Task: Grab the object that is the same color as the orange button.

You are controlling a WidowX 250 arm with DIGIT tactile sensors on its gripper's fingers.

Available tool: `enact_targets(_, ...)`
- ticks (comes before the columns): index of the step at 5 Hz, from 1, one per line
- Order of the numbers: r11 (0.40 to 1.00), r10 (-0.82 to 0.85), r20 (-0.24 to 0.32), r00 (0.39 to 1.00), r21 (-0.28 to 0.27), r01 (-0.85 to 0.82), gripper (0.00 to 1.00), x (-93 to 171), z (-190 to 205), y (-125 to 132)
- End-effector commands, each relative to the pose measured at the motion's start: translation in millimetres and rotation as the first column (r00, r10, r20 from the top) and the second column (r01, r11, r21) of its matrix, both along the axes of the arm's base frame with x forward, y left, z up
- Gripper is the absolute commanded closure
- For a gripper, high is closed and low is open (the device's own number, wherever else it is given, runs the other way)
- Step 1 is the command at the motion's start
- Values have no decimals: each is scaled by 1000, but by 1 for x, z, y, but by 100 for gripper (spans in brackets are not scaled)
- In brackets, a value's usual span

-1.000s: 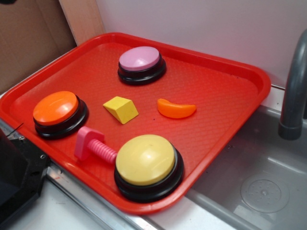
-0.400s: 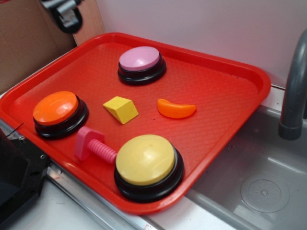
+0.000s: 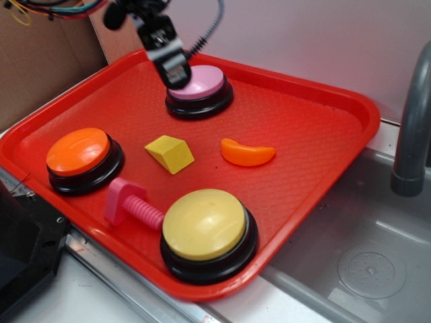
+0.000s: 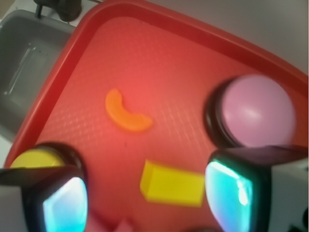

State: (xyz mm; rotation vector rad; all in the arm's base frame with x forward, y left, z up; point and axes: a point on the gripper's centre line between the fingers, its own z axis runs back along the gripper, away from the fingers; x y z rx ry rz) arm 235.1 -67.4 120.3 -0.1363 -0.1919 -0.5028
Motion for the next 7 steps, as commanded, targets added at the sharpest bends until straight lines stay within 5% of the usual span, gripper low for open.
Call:
enact_targets(1,979,-203,25,979,-8,204,0,20,-40,-30)
enact_targets(4,951,-307,22,952,44,305,0,23,-84,-53)
enact_targets(7,941,-337,-29,941,7,337,0,19,-100,-54)
